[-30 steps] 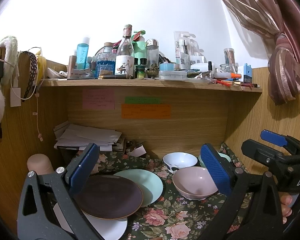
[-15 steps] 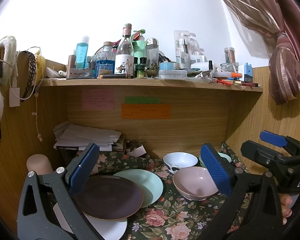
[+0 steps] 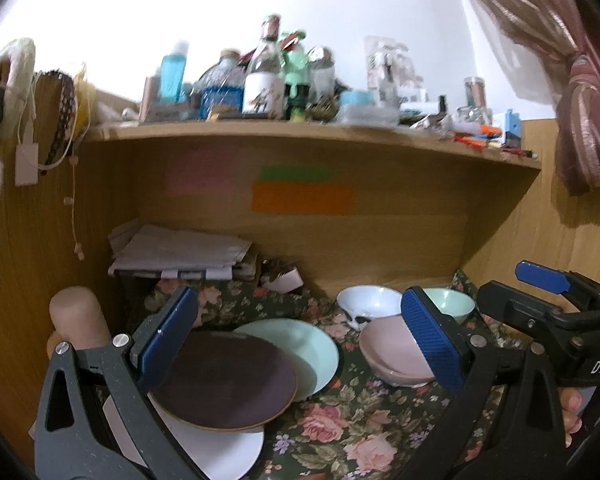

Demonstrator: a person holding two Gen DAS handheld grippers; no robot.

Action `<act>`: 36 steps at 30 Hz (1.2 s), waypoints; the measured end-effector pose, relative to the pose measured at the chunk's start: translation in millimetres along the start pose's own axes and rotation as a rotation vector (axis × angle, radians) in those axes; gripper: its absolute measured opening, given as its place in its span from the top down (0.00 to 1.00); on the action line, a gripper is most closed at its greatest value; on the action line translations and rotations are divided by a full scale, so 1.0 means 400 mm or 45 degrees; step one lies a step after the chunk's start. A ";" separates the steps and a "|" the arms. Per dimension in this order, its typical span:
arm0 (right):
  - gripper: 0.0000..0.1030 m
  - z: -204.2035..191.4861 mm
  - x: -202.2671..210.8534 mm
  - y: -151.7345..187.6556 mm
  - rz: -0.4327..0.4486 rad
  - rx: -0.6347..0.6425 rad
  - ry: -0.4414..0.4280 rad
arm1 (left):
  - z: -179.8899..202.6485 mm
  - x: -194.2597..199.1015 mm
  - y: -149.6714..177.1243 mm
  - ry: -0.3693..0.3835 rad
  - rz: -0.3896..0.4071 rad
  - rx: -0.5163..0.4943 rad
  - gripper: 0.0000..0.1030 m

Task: Organize plates and bowls

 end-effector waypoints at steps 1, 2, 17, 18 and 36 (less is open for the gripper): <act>0.00 -0.005 -0.014 0.004 -0.014 0.009 -0.005 | -0.011 -0.009 0.007 -0.005 -0.017 0.007 0.00; 0.00 -0.009 -0.029 0.009 -0.030 0.018 -0.007 | -0.021 -0.017 0.014 -0.011 -0.032 0.012 0.00; 0.00 -0.091 -0.255 0.063 -0.299 0.072 -0.153 | -0.251 -0.145 0.155 -0.233 -0.304 0.131 0.00; 0.00 -0.096 -0.270 0.065 -0.314 0.072 -0.159 | -0.265 -0.152 0.165 -0.249 -0.320 0.136 0.00; 0.18 -0.143 -0.536 0.107 -0.671 0.160 -0.187 | -0.415 -0.286 0.257 -0.298 -0.622 0.217 0.16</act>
Point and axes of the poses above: each gripper's, at about its wrist camera, not at the fingertips, and x roughly against the way its jaws point, z to its right, y to its underside, the point moved 5 cm from there along -x, roughly the way its jaws point, and after that the axes turned 8 degrees about -z, right-handed, at the moved point
